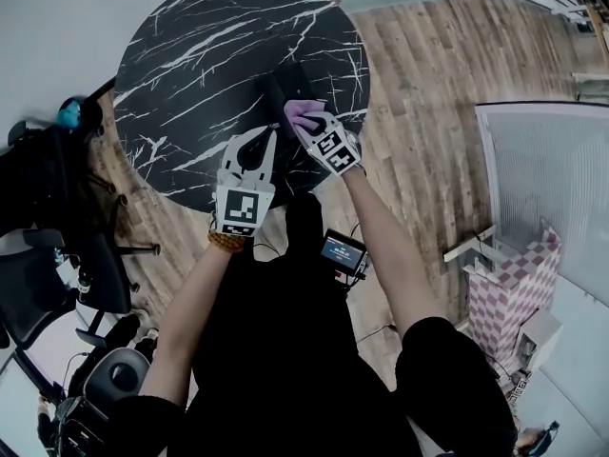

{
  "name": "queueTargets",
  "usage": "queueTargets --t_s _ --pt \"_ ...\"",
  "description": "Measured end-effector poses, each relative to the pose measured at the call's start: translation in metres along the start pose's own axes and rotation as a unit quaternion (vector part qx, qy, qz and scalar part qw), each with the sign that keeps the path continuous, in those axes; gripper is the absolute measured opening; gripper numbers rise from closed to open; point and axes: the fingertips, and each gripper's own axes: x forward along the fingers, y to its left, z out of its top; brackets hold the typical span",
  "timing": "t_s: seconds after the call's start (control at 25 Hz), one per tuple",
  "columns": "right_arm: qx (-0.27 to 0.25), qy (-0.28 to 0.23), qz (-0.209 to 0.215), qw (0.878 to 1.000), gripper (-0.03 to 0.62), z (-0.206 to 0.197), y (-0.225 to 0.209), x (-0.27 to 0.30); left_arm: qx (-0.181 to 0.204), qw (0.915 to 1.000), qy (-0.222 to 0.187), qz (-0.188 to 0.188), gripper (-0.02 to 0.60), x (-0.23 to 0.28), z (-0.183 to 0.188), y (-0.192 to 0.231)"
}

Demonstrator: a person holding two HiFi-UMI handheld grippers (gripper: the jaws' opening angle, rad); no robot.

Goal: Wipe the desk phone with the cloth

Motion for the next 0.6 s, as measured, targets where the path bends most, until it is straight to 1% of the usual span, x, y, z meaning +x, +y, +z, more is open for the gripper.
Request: queueTargets --t_s 0.6 --pt "0.021 0.007 -0.003 1.0 0.074 -0.015 0.008 -0.006 -0.008 1.0 0.005 -0.002 0.014 -0.002 -0.005 -0.001"
